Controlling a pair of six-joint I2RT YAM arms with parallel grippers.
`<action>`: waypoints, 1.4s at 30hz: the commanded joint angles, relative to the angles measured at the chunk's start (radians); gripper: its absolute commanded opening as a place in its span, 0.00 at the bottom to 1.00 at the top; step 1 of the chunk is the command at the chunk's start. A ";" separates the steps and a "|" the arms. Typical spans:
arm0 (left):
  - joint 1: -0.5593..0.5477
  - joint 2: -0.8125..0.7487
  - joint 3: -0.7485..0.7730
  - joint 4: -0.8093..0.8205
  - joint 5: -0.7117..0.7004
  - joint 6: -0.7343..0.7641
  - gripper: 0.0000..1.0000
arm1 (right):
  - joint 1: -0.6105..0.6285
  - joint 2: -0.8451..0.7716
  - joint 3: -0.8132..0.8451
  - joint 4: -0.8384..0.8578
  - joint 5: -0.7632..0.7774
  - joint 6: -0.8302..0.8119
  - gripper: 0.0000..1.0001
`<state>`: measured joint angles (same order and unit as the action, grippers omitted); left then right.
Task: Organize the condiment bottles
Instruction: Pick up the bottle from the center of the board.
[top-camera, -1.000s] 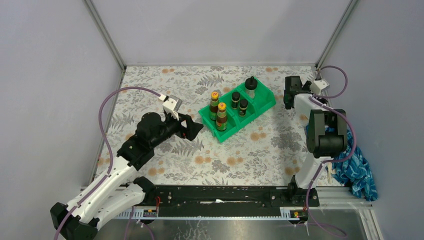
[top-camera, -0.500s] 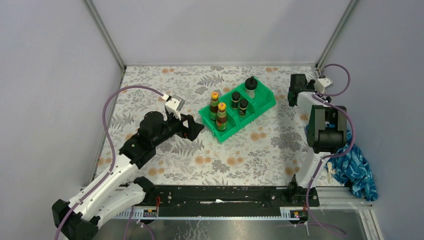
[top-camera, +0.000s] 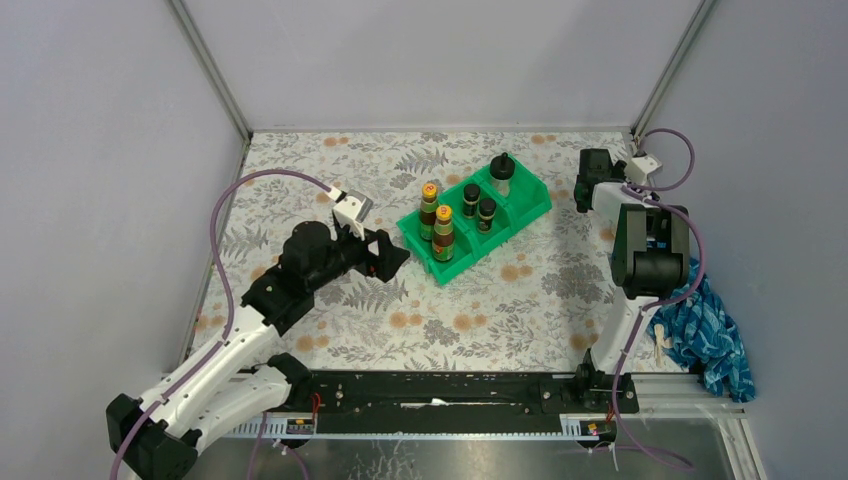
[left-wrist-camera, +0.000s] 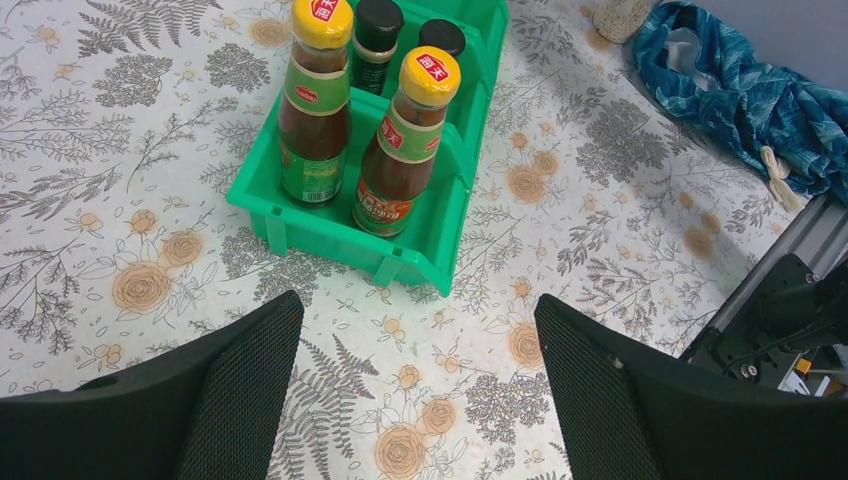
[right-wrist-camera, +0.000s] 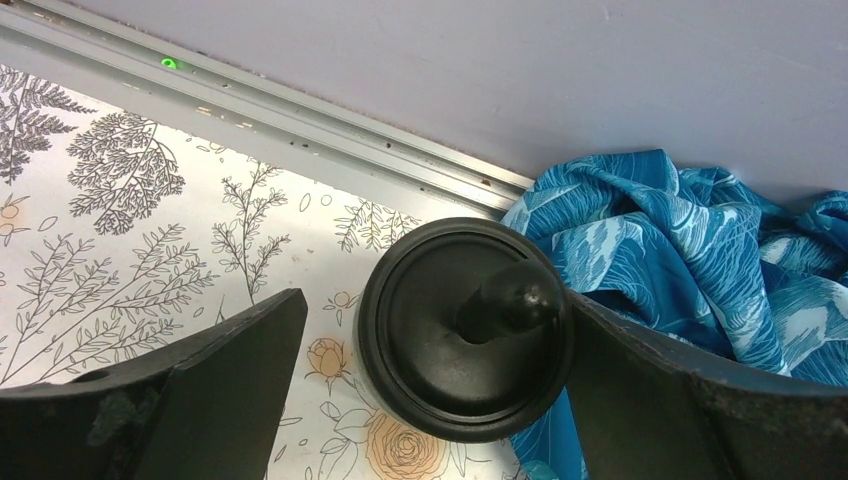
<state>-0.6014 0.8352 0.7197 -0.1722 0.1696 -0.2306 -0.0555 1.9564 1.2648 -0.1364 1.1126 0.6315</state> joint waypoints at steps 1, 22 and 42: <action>-0.008 0.009 -0.008 0.043 0.011 0.022 0.91 | -0.010 0.016 0.053 0.023 -0.004 -0.005 1.00; -0.007 0.003 -0.008 0.047 0.021 0.020 0.91 | -0.012 0.021 0.057 0.011 -0.055 -0.014 0.00; -0.008 -0.084 -0.006 0.048 0.022 0.004 0.91 | 0.019 -0.248 -0.069 0.193 -0.362 -0.233 0.00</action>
<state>-0.6014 0.7799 0.7197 -0.1719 0.1841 -0.2298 -0.0528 1.8214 1.1896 -0.0338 0.8410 0.4644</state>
